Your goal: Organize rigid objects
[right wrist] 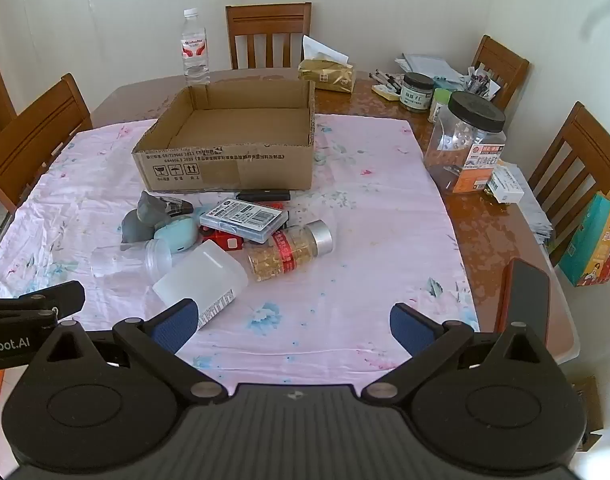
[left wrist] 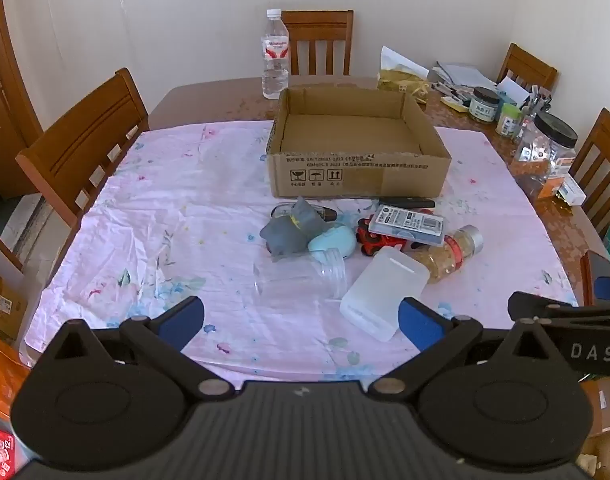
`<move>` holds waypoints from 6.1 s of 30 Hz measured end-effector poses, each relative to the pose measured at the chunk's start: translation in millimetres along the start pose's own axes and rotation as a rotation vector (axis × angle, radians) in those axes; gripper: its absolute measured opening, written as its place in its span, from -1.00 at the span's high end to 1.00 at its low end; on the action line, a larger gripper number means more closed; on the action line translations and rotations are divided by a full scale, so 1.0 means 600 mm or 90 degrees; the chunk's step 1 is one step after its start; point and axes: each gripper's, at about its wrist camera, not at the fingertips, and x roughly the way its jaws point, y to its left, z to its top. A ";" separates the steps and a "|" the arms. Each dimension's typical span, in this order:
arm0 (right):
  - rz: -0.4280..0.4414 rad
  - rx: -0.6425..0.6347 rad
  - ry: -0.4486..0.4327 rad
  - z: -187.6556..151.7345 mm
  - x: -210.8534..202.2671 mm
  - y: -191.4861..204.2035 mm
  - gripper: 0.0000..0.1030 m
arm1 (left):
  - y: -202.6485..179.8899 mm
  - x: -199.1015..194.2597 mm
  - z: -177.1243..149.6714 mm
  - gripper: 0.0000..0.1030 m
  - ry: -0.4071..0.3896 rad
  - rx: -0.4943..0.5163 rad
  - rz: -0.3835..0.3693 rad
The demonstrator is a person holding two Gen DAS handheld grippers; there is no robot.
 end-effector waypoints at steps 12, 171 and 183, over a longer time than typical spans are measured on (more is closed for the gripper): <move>0.002 0.001 0.000 -0.004 -0.005 0.002 -1.00 | -0.009 0.001 -0.011 -0.99 -0.010 0.007 0.007; 0.170 -0.280 0.092 -0.007 0.255 0.159 -1.00 | 0.088 0.289 -0.010 -0.93 0.007 0.094 -0.014; 0.134 -0.277 0.097 0.006 0.256 0.173 -0.77 | 0.099 0.289 -0.002 -0.82 0.025 0.089 -0.034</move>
